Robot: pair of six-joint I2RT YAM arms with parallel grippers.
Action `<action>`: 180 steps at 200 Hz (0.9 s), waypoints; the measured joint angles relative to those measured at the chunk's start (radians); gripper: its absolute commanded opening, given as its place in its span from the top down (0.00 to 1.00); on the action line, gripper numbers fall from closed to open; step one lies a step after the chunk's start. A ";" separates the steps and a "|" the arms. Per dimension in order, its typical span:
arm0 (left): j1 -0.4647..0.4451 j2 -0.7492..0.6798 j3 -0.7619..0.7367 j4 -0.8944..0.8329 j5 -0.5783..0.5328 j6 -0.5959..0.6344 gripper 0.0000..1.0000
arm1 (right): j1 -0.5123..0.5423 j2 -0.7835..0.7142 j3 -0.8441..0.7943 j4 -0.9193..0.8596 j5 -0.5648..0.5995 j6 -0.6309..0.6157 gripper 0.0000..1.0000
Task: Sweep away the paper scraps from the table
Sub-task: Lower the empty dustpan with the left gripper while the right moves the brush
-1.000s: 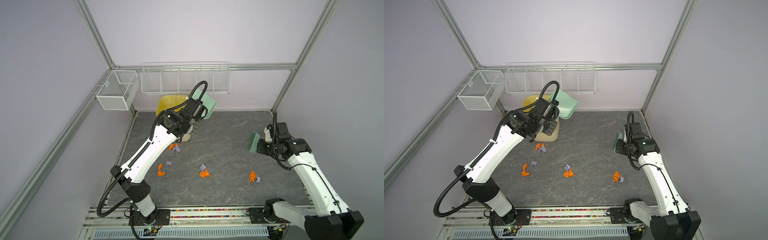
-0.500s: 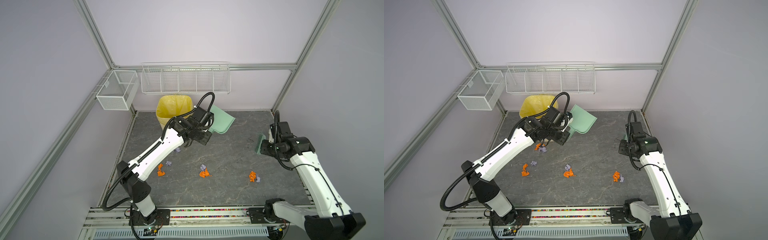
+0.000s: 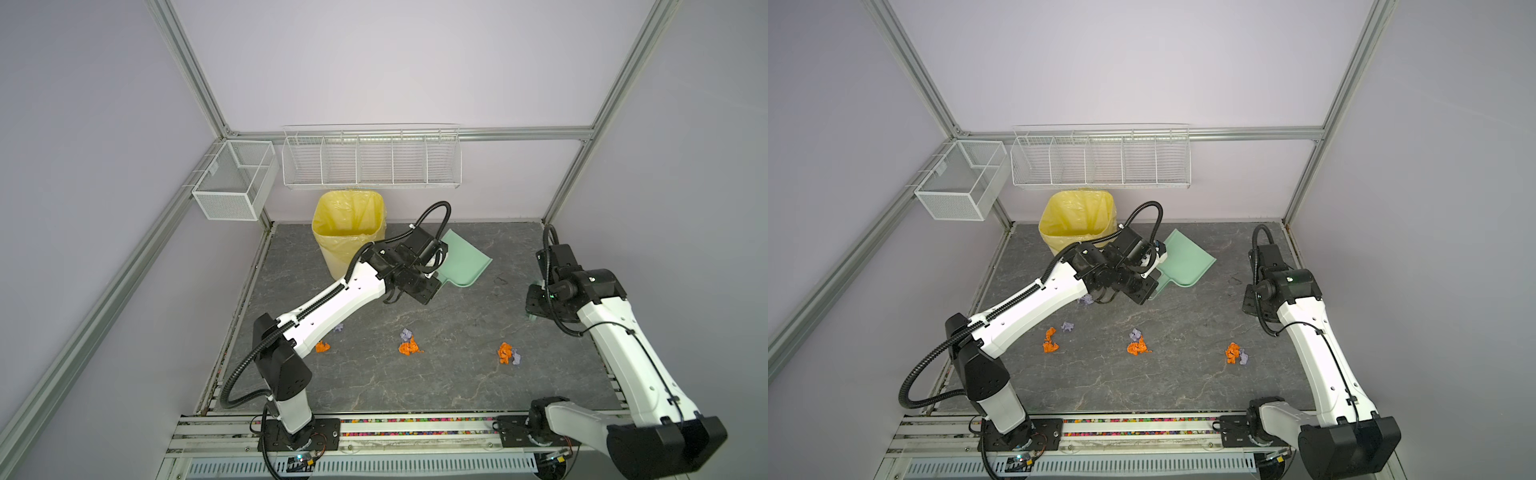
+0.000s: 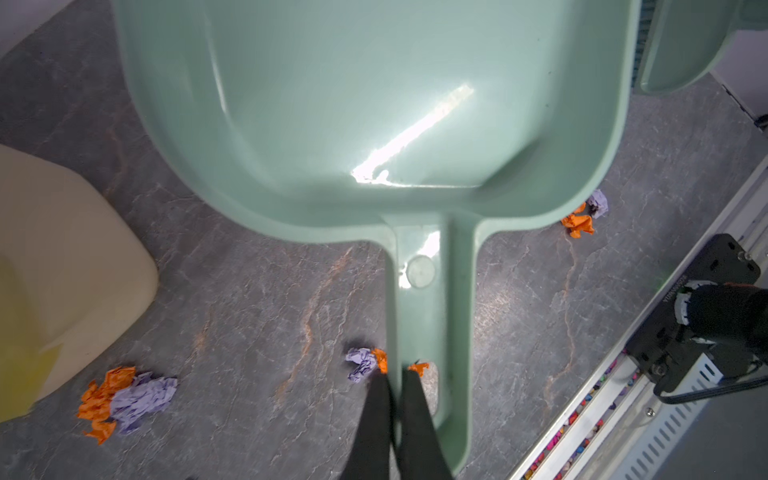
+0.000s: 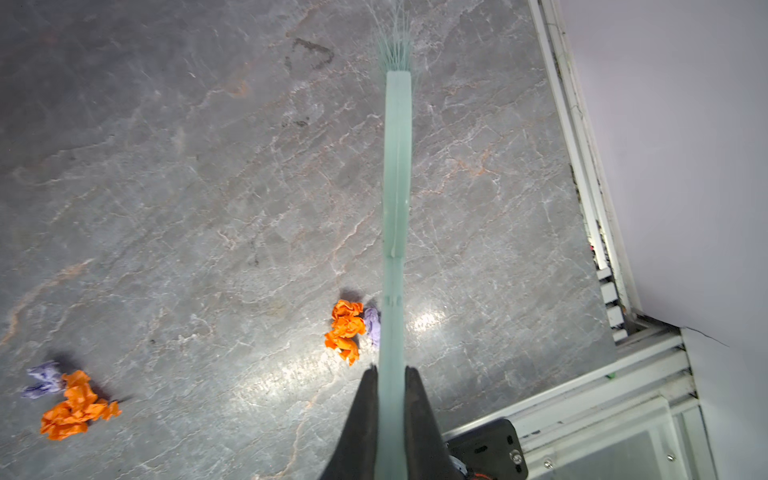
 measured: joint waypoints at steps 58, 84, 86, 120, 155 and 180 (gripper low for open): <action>-0.045 0.033 -0.043 0.025 0.063 -0.013 1.00 | 0.000 0.039 0.000 -0.077 0.047 0.007 0.93; -0.054 0.034 -0.058 0.027 0.080 -0.020 1.00 | 0.000 0.064 0.000 -0.107 0.056 0.013 0.94; -0.055 0.035 -0.059 0.027 0.081 -0.020 1.00 | 0.000 0.065 0.000 -0.109 0.056 0.014 0.93; -0.063 0.063 -0.071 0.001 0.098 -0.021 1.00 | 0.000 0.069 -0.009 -0.141 0.057 0.015 0.93; -0.084 0.081 -0.117 -0.024 0.100 -0.020 1.00 | 0.000 0.072 -0.056 -0.169 0.060 0.018 0.93; -0.098 0.081 -0.136 -0.029 0.101 -0.021 1.00 | 0.000 0.082 -0.080 -0.178 0.059 0.018 0.93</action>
